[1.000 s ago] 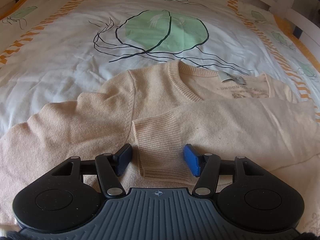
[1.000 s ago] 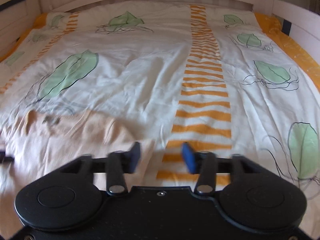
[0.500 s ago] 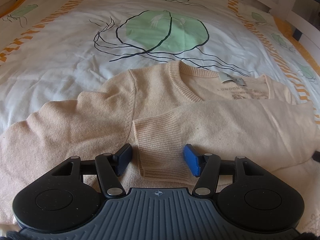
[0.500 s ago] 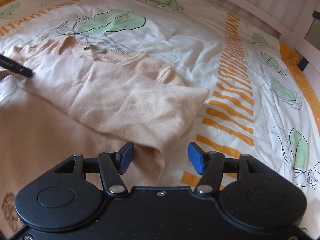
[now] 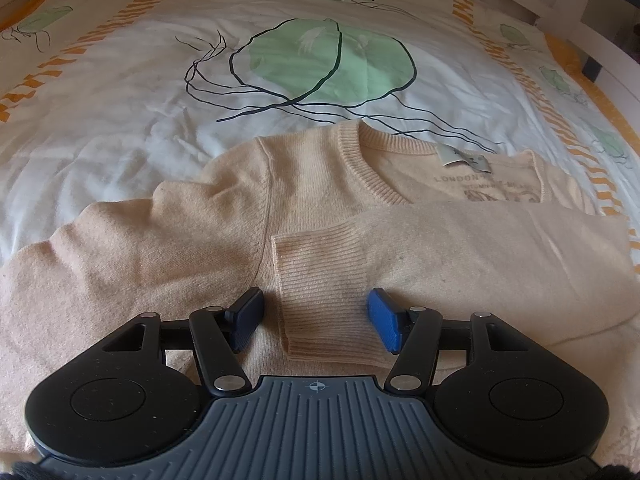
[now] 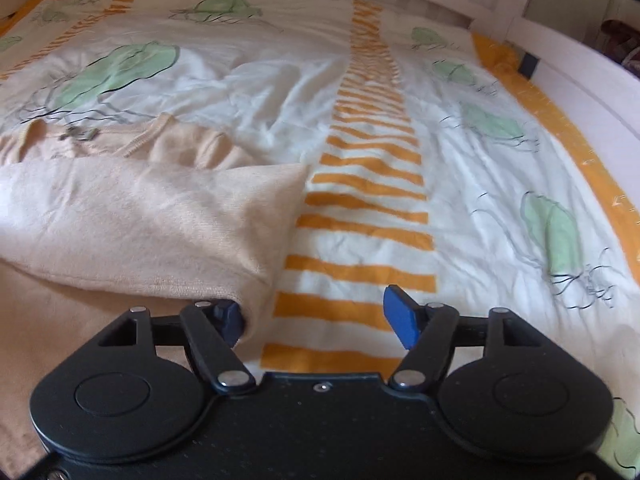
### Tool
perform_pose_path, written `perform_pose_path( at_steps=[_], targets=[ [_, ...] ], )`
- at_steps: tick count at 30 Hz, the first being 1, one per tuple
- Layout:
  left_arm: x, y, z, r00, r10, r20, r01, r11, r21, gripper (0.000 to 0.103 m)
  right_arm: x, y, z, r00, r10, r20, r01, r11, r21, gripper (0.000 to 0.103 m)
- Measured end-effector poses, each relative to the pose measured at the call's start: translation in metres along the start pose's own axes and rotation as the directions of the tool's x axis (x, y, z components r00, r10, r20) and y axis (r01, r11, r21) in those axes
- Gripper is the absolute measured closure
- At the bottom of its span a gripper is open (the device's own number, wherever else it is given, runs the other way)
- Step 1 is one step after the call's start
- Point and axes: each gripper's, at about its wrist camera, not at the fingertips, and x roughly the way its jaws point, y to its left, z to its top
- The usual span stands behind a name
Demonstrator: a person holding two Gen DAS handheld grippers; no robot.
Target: Fold small clothes
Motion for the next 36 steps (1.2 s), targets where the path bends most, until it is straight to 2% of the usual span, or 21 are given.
perform_pose_path(
  at_steps=[5,9,13,15,19,21,22,23,25,27,28,31,33,34,35,36],
  targets=[
    [0.001,0.000,0.000,1.000,0.000,-0.001,0.000,1.000,-0.001,0.046,-0.023,-0.003,0.007,0.992,0.127,-0.004,-0.127,0.991,0.035,0.031],
    [0.001,0.000,0.001,1.000,0.003,-0.002,-0.003,1.000,-0.003,0.046,-0.039,-0.012,0.014,0.979,0.201,0.039,-0.204,0.974,0.095,0.029],
    [0.001,0.000,0.001,1.000,0.002,-0.001,-0.002,1.000,-0.003,0.046,-0.017,-0.029,0.028,0.961,0.269,0.065,-0.277,0.936,0.216,0.029],
    [0.001,0.000,0.001,1.000,0.001,-0.002,-0.001,1.000,-0.002,0.046,0.004,-0.036,0.035,0.960,0.272,0.059,-0.278,0.922,0.268,0.031],
    [0.000,0.000,0.001,1.000,0.002,-0.009,-0.002,1.000,0.005,0.046,0.045,-0.041,0.041,0.952,0.305,0.000,-0.286,0.894,0.346,0.042],
    [0.000,0.001,0.002,1.000,0.000,-0.012,0.000,1.000,0.003,0.046,0.055,-0.034,0.041,0.951,0.309,-0.019,-0.287,0.904,0.317,0.059],
    [0.000,0.001,0.002,1.000,-0.001,-0.012,0.001,1.000,0.002,0.046,0.056,-0.029,0.042,0.950,0.313,-0.016,-0.297,0.915,0.272,0.084],
    [-0.001,0.001,0.001,1.000,-0.001,-0.012,0.001,1.000,0.002,0.046,0.053,-0.023,0.045,0.958,0.286,-0.001,-0.279,0.936,0.213,0.086],
    [-0.001,0.002,0.001,1.000,0.000,-0.012,0.000,1.000,0.003,0.046,0.048,-0.016,0.051,0.978,0.204,0.045,-0.208,0.971,0.117,0.087],
    [-0.002,0.003,0.003,1.000,-0.005,-0.018,0.005,1.000,0.001,0.046,0.049,-0.017,0.054,0.986,0.154,0.062,-0.160,0.981,0.110,0.081],
    [-0.003,0.005,0.004,1.000,-0.015,-0.022,0.015,1.000,-0.002,0.047,0.049,-0.021,0.054,0.986,0.154,0.058,-0.160,0.979,0.129,0.076],
    [-0.005,0.019,0.009,0.998,-0.062,-0.018,0.061,0.996,-0.065,0.047,0.033,-0.024,0.047,0.984,0.154,0.085,-0.164,0.977,0.133,0.076],
    [-0.004,0.029,0.009,0.995,-0.099,-0.013,0.096,0.988,-0.122,0.047,0.018,-0.023,0.041,0.980,0.169,0.108,-0.182,0.976,0.118,0.062],
    [-0.003,0.031,0.009,0.994,-0.110,-0.011,0.107,0.984,-0.143,0.047,0.011,-0.022,0.038,0.975,0.186,0.118,-0.199,0.974,0.109,0.050],
    [-0.003,0.032,0.009,0.993,-0.114,-0.006,0.112,0.982,-0.151,0.047,0.004,-0.021,0.036,0.971,0.204,0.128,-0.217,0.971,0.098,0.044],
    [-0.003,0.030,0.009,0.994,-0.114,-0.003,0.112,0.983,-0.147,0.047,-0.002,-0.019,0.034,0.966,0.218,0.139,-0.231,0.969,0.085,0.043]
  ],
)
